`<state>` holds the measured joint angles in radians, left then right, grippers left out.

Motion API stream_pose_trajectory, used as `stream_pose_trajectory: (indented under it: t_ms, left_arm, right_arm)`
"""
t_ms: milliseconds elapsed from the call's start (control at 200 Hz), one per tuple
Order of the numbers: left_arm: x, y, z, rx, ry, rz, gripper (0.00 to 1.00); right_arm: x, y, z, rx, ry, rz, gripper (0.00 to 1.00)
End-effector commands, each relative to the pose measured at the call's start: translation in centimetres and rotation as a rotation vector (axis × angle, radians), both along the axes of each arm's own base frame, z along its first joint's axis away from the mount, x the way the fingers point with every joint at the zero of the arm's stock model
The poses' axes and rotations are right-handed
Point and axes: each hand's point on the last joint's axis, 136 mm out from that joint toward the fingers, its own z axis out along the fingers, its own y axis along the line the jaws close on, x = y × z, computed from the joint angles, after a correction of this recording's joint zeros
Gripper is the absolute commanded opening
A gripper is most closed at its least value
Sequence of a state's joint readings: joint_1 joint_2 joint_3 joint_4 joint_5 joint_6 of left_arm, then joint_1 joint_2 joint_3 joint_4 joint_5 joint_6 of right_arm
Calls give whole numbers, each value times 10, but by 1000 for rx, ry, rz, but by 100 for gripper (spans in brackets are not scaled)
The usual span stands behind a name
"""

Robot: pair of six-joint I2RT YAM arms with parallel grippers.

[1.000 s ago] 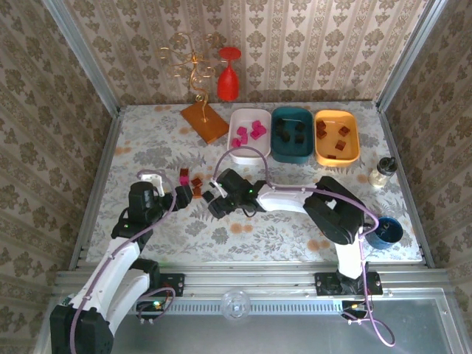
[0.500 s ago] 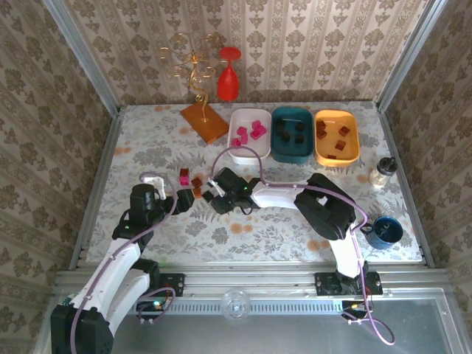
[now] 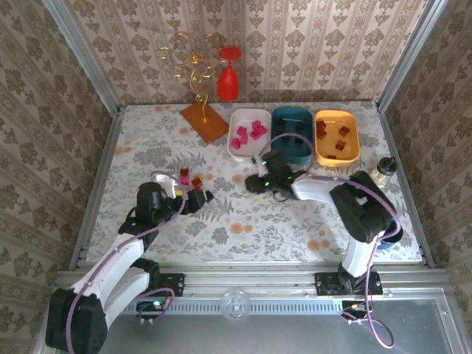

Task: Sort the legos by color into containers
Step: Place the lego in the container, then pick up the lego from the center of the table.

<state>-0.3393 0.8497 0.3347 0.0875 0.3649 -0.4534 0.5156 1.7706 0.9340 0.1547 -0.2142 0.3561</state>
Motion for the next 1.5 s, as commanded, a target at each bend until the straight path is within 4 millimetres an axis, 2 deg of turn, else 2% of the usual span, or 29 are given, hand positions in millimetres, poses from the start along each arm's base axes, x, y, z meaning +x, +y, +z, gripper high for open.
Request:
stream_pose_trajectory:
  t_ms: [0,165,240,295,420,540,635,725,785,870,940,1020,1170,1195,1270,1375,1495]
  left_arm:
    - [12,-27,24,-30,-79,-46,94]
    - [31,-73,35,55,-140,-81,93]
    - [42,-96,38,90,-154,-105,93]
    - [48,-114,40,105,-155,-129,93]
    - [64,-148,40,124,-148,-170,92]
    - [78,-173,41,119,-142,-194,92]
    - [87,-184,46,108,-161,-195,92]
    - [92,-187,55,96,-204,-190,92]
    - [94,-183,60,104,-219,-183,92]
    - [93,-169,64,123,-236,-157,92]
    - [91,-149,65,129,-240,-127,92]
    - [86,-118,58,132,-233,-100,93]
    - [74,-44,41,91,-153,13,92]
    - [75,-26,40,85,-143,56,92]
    - [67,3,38,76,-119,118,92]
    - [52,25,35,66,-100,151,93]
    - [39,43,25,21,-54,190,93]
  right_arm:
    - [29,-25,53,248,-59,-125,29]
    - [67,-88,78,329,-90,-334,29]
    - [85,-112,80,295,-88,-422,31]
    - [98,-122,80,278,-87,-454,32]
    - [130,-139,74,208,-80,-522,33]
    - [160,-146,65,170,-66,-560,37]
    - [177,-151,64,140,-71,-590,48]
    - [182,-152,70,117,-73,-587,62]
    - [178,-147,81,112,-81,-559,69]
    - [160,-135,99,74,-120,-506,74]
    - [139,-117,112,45,-154,-435,76]
    - [110,-91,116,18,-172,-340,78]
    - [52,-28,108,-16,-196,-118,81]
    - [43,-16,105,-24,-201,-80,82]
    - [16,19,94,-57,-217,36,82]
    - [-17,65,76,-101,-238,203,83]
    - [-44,103,50,-152,-255,340,84]
